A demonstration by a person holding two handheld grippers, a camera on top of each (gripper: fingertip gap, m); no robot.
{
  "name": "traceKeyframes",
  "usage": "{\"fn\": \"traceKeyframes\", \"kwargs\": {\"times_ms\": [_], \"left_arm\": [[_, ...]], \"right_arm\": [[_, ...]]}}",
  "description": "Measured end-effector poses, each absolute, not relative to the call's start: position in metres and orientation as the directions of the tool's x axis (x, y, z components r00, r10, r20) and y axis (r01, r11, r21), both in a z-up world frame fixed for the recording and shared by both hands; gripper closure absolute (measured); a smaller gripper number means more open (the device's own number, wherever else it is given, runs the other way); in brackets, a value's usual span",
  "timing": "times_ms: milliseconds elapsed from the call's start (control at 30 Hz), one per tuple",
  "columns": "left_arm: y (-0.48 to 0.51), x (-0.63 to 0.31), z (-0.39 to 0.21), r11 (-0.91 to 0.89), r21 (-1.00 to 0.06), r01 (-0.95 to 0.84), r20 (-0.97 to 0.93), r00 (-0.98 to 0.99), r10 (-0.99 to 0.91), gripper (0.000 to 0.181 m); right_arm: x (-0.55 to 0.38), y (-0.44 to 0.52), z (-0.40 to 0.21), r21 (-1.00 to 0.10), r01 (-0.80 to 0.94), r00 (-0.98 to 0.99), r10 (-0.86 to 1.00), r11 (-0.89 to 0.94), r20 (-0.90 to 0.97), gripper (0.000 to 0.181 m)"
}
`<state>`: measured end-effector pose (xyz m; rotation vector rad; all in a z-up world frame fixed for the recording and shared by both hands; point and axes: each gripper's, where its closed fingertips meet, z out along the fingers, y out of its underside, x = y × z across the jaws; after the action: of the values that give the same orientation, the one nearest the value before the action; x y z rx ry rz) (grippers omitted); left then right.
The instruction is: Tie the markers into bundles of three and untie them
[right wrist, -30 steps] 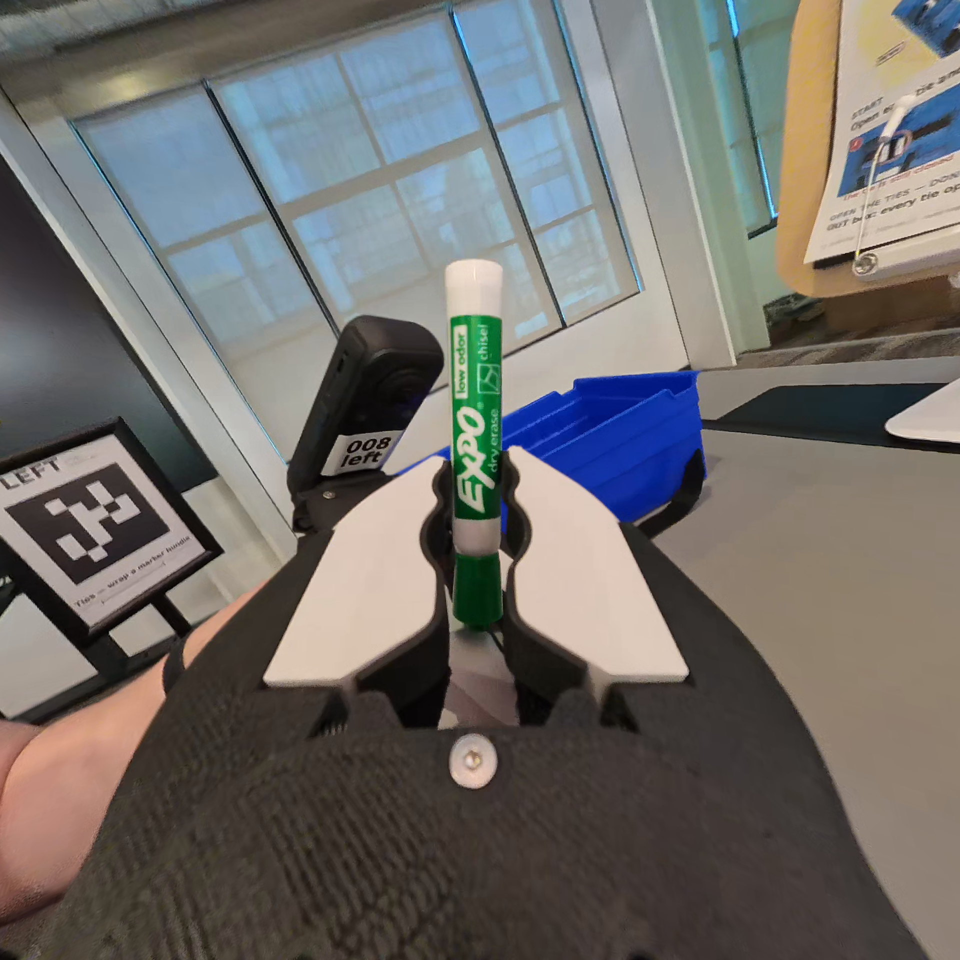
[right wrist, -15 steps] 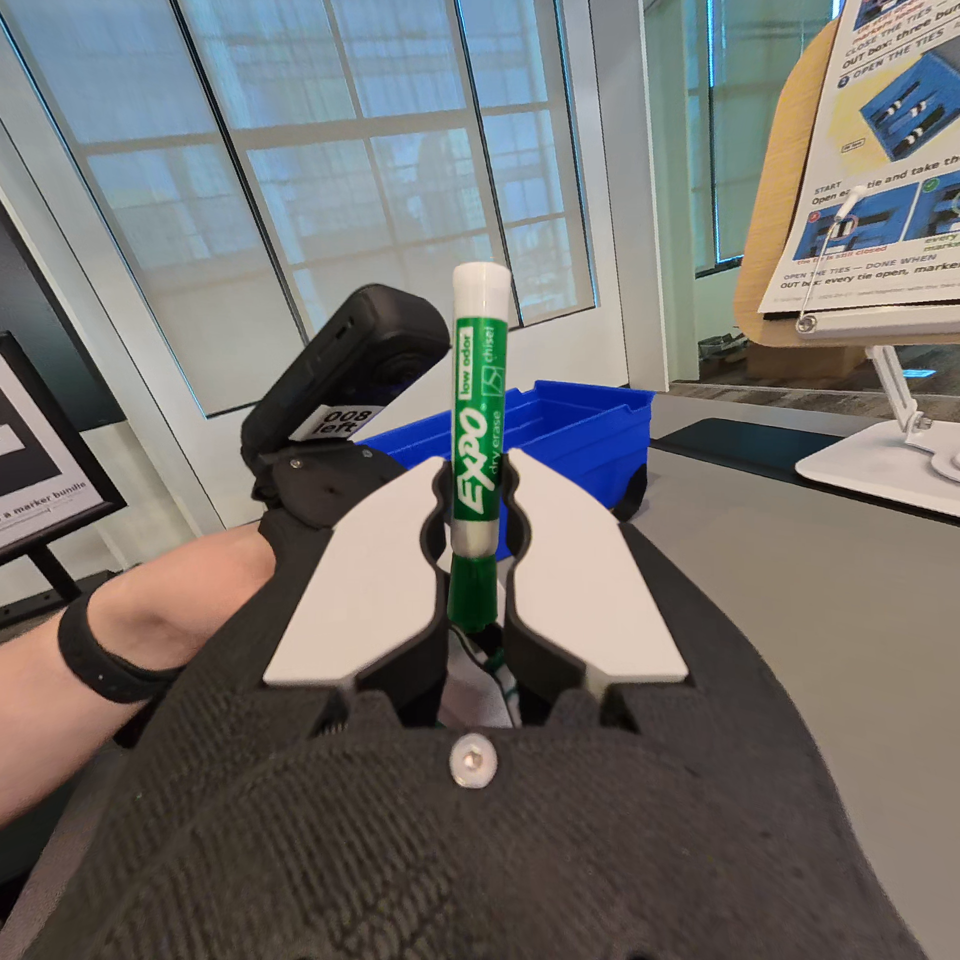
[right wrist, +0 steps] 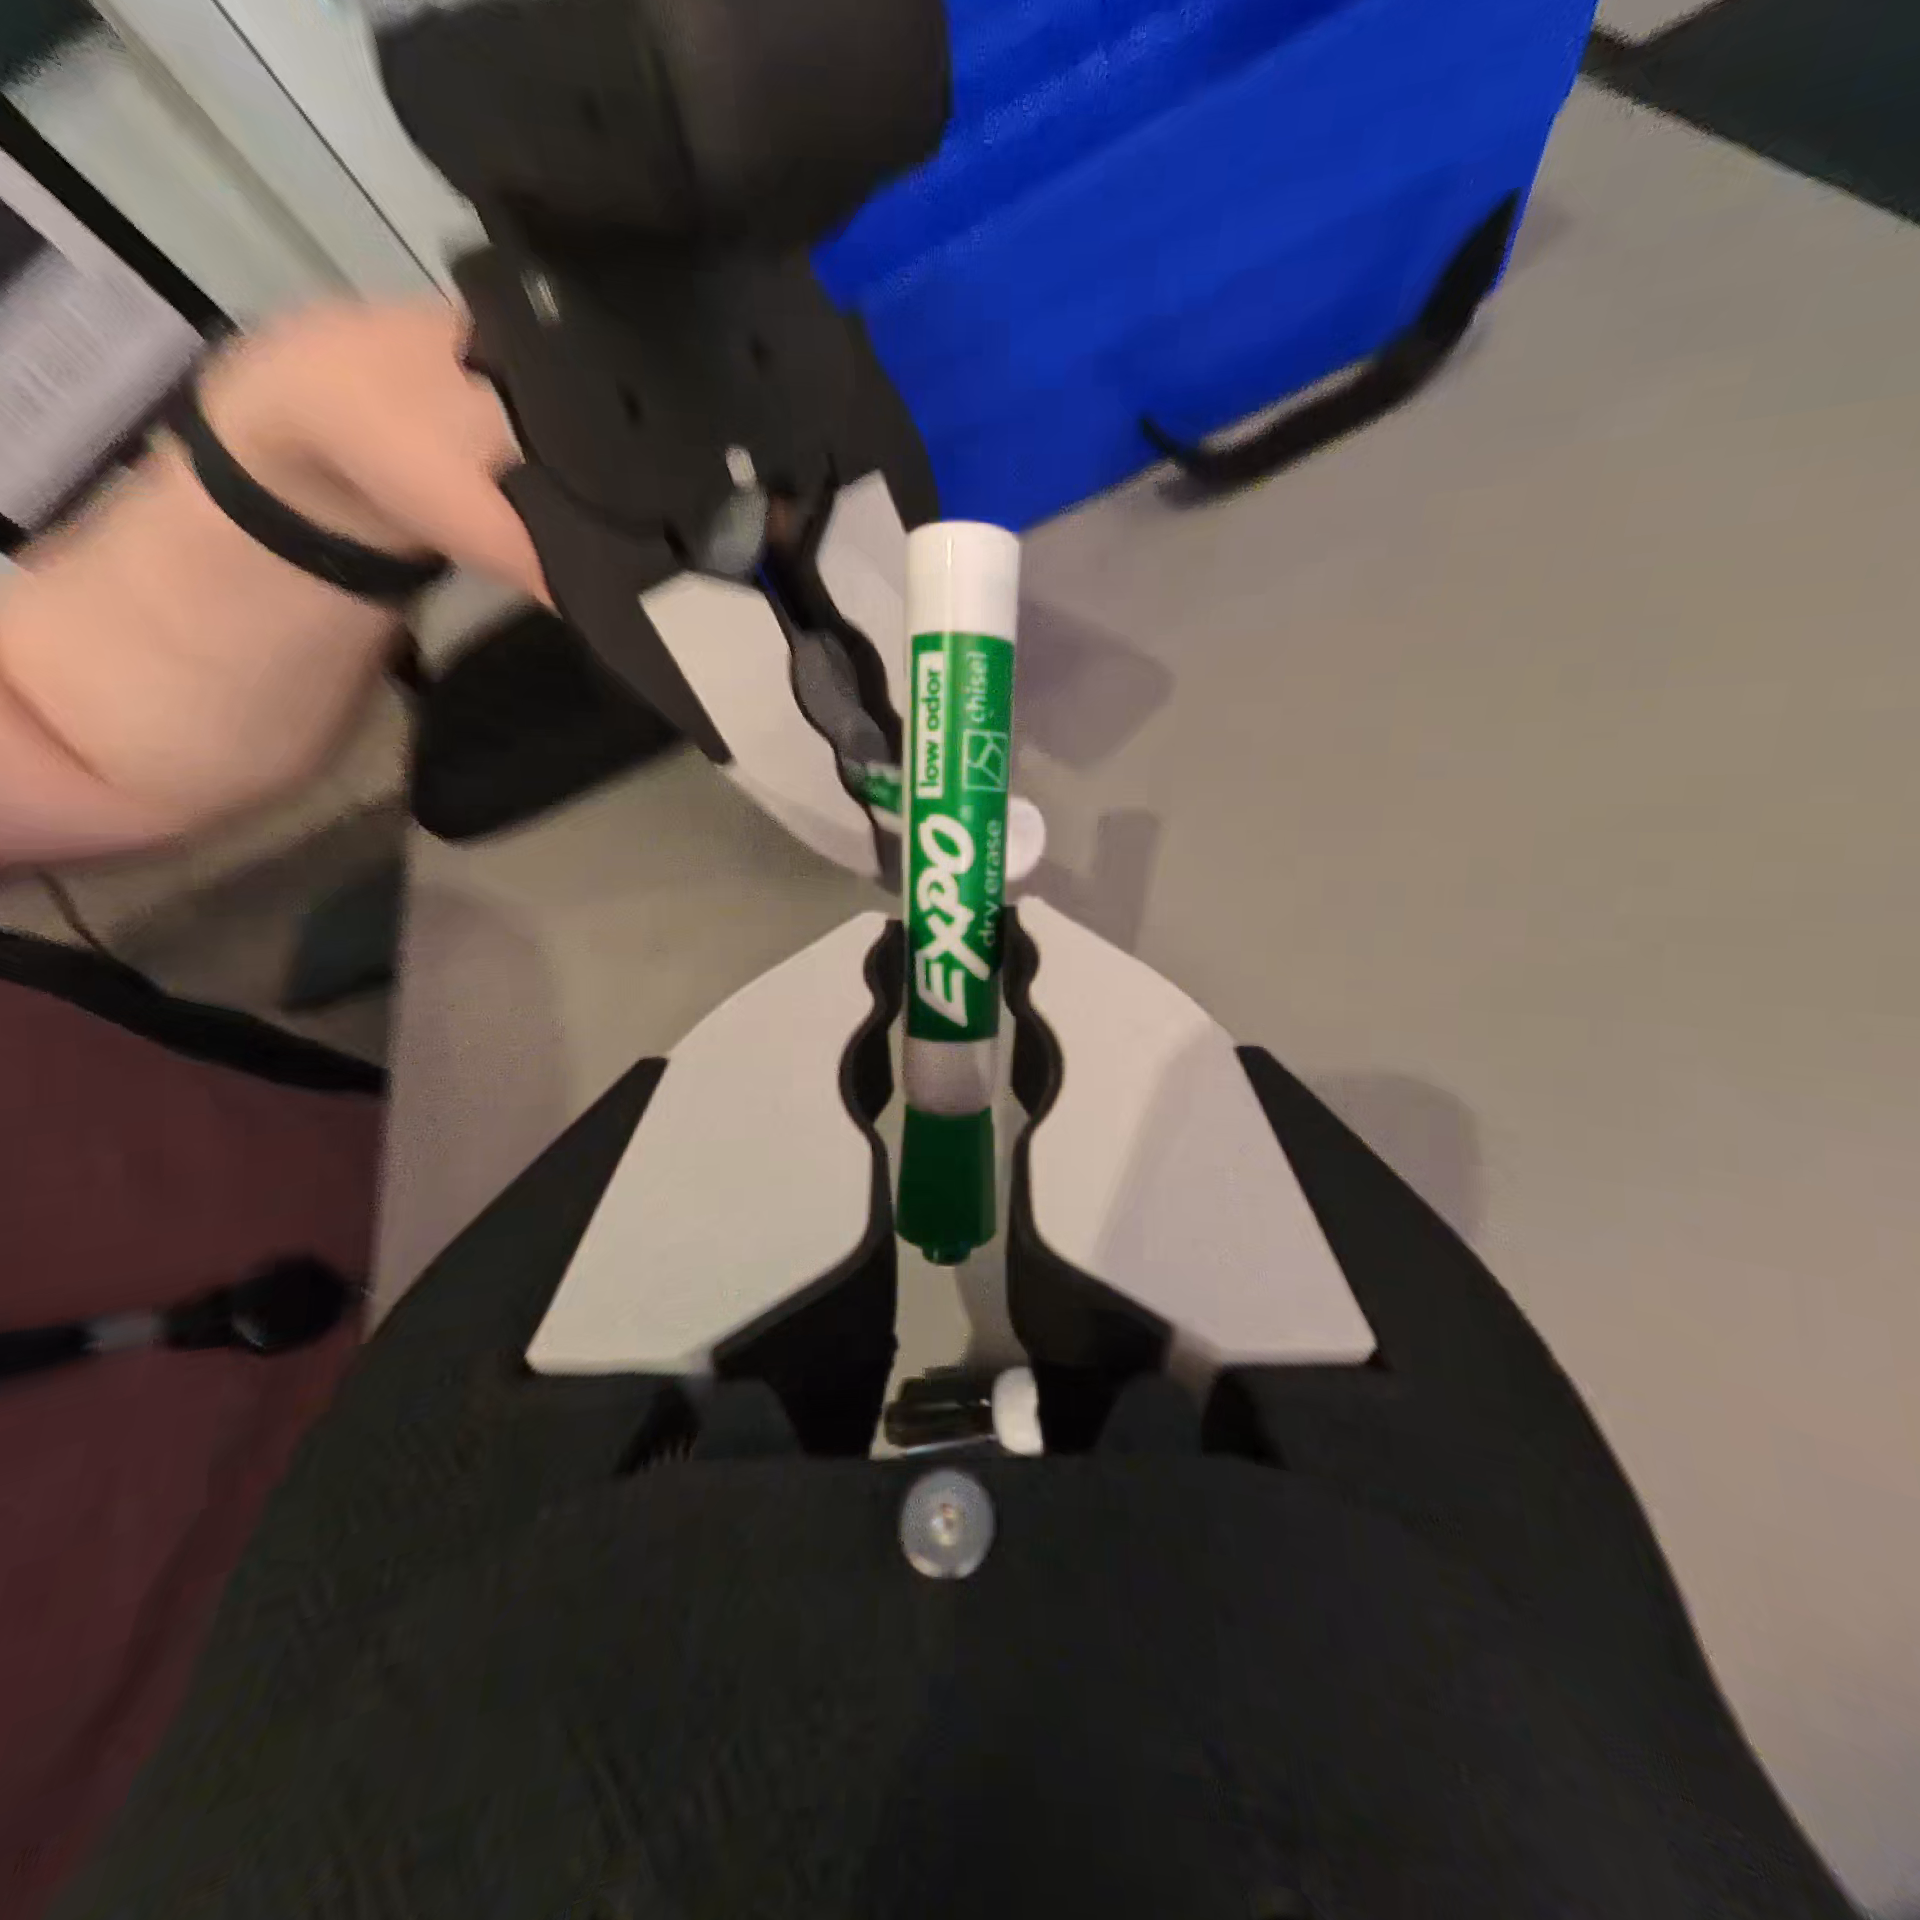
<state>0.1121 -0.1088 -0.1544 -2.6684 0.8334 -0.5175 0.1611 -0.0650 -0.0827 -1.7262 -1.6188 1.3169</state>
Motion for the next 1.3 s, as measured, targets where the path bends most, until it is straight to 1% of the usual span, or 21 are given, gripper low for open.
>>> {"fn": "traceKeyframes", "kwargs": {"times_ms": [67,200,300,467,567,700,733,800,867,900,933,967,1033,1100,1133,1167,1200,1233,1300], "left_arm": [[-0.110,0.114,-0.154,-0.786,-0.372,-0.495,0.260,0.757,-0.600,0.162],[-0.109,0.119,-0.154,-0.780,-0.365,-0.508,0.248,0.755,-0.607,0.163],[-0.111,0.121,-0.156,-0.777,-0.354,-0.521,0.237,0.754,-0.613,0.162],[-0.118,0.122,-0.165,-0.784,-0.317,-0.534,0.251,0.750,-0.612,0.162],[-0.124,0.117,-0.169,-0.788,-0.281,-0.548,0.231,0.758,-0.610,0.162],[-0.127,0.119,-0.166,-0.798,-0.295,-0.526,0.249,0.764,-0.595,0.162],[-0.127,0.119,-0.166,-0.800,-0.300,-0.520,0.250,0.766,-0.592,0.162],[-0.130,0.118,-0.164,-0.804,-0.297,-0.516,0.251,0.770,-0.587,0.162],[-0.133,0.117,-0.163,-0.806,-0.301,-0.510,0.250,0.773,-0.583,0.162],[-0.136,0.118,-0.162,-0.806,-0.303,-0.509,0.253,0.772,-0.583,0.162],[-0.138,0.118,-0.161,-0.804,-0.309,-0.508,0.251,0.772,-0.584,0.162],[-0.140,0.118,-0.160,-0.804,-0.315,-0.504,0.251,0.773,-0.583,0.162],[-0.144,0.120,-0.158,-0.805,-0.329,-0.494,0.254,0.775,-0.579,0.163],[-0.148,0.120,-0.156,-0.806,-0.341,-0.484,0.261,0.775,-0.576,0.162],[-0.151,0.119,-0.156,-0.811,-0.338,-0.478,0.265,0.778,-0.570,0.162],[-0.152,0.117,-0.155,-0.816,-0.333,-0.473,0.260,0.785,-0.562,0.162],[-0.153,0.113,-0.155,-0.820,-0.331,-0.468,0.249,0.795,-0.554,0.162],[-0.155,0.110,-0.154,-0.826,-0.328,-0.459,0.245,0.803,-0.543,0.162],[-0.160,0.107,-0.151,-0.835,-0.324,-0.444,0.254,0.810,-0.529,0.162]], "right_arm": [[0.162,-0.066,-0.092,-0.795,0.585,-0.119,0.953,-0.160,-0.279,0.162],[0.161,-0.079,-0.098,-0.767,0.611,-0.153,0.922,-0.195,-0.356,0.161],[0.167,-0.073,-0.112,-0.744,0.644,-0.124,0.935,-0.179,-0.332,0.161],[0.179,-0.066,-0.116,-0.719,0.636,-0.089,0.898,-0.281,-0.430,0.161],[0.192,-0.049,-0.132,-0.633,0.679,0.082,0.895,-0.372,-0.438,0.162],[0.199,-0.039,-0.159,-0.473,0.684,0.281,0.799,-0.555,-0.532,0.161],[0.200,-0.040,-0.164,-0.428,0.686,0.313,0.770,-0.588,-0.557,0.158],[0.203,-0.042,-0.164,-0.358,0.693,0.343,0.723,-0.626,-0.599,0.140],[0.209,-0.042,-0.156,-0.363,0.715,0.319,0.740,-0.598,-0.592,0.140],[0.215,-0.042,-0.153,-0.374,0.737,0.306,0.772,-0.563,-0.558,0.142],[0.224,-0.044,-0.153,-0.368,0.772,0.294,0.804,-0.518,-0.517,0.148],[0.232,-0.051,-0.153,-0.348,0.811,0.274,0.831,-0.470,-0.485,0.149],[0.238,-0.072,-0.156,-0.326,0.864,0.209,0.862,-0.384,-0.461,0.156],[0.235,-0.090,-0.163,-0.314,0.887,0.179,0.879,-0.339,-0.442,0.165],[0.232,-0.098,-0.166,-0.309,0.893,0.169,0.882,-0.326,-0.441,0.163],[0.225,-0.107,-0.165,-0.315,0.891,0.156,0.873,-0.326,-0.462,0.166],[0.218,-0.118,-0.163,-0.322,0.886,0.142,0.855,-0.335,-0.499,0.174],[0.211,-0.128,-0.161,-0.325,0.881,0.130,0.835,-0.345,-0.535,0.177],[0.196,-0.138,-0.160,-0.344,0.868,0.110,0.816,-0.357,-0.568,0.177]]}}
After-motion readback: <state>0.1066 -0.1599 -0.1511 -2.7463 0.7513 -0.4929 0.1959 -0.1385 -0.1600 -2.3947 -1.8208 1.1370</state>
